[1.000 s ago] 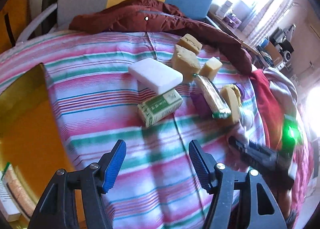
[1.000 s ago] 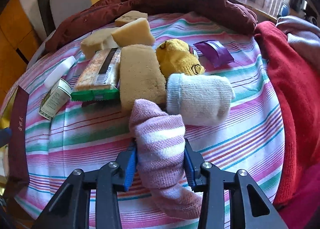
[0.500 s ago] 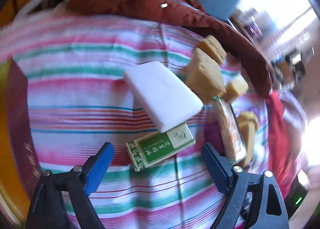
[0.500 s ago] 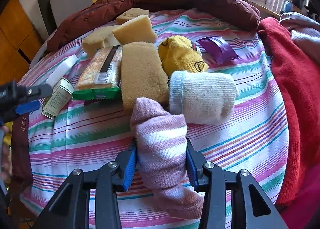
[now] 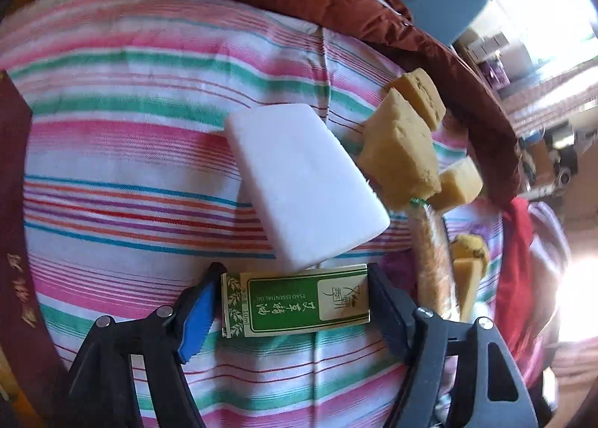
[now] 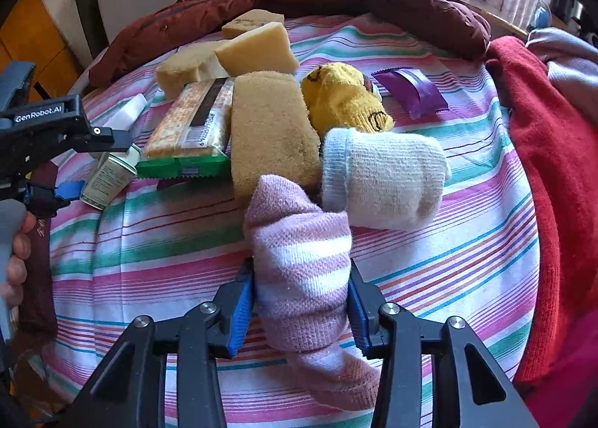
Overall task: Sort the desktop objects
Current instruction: 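Carry the box and sock into the gold tray and release both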
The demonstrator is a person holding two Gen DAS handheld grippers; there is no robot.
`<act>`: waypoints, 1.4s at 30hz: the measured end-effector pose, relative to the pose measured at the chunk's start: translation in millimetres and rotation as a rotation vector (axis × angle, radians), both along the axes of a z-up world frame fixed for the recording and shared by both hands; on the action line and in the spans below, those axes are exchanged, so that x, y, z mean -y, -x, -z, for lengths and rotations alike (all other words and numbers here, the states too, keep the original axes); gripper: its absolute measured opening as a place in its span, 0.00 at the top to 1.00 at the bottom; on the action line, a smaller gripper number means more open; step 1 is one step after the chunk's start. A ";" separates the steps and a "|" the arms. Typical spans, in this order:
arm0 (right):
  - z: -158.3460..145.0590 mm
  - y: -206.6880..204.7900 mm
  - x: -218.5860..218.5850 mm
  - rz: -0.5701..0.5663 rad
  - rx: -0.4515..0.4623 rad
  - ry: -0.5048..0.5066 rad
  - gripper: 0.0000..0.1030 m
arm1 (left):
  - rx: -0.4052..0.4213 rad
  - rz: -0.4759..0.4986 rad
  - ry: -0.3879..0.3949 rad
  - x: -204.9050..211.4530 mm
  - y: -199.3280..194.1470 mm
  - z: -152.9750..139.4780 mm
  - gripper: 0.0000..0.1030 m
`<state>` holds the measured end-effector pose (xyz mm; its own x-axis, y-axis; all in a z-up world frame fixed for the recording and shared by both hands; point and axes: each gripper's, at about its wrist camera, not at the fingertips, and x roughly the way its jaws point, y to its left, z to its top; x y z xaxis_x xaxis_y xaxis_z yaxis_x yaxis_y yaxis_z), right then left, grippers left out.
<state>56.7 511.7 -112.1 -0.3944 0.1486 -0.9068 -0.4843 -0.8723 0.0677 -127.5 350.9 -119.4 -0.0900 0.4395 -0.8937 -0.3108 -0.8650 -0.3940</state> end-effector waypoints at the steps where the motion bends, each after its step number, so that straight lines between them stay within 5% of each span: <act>1: 0.2 0.4 0.1 0.000 -0.001 -0.002 0.59 | -0.006 0.008 -0.004 2.0 -2.6 0.4 0.27; 16: -18.0 -17.3 24.4 -0.089 -0.123 0.105 0.61 | -0.240 0.073 -0.046 61.7 -64.1 -60.3 0.27; 32: -65.6 38.0 157.9 -0.410 -0.247 0.177 0.61 | -0.585 -0.121 0.070 202.5 -87.8 -127.9 0.27; 42: -81.8 88.4 239.2 -0.597 -0.237 0.232 0.61 | -0.546 -0.276 0.137 285.7 -56.6 -106.2 0.27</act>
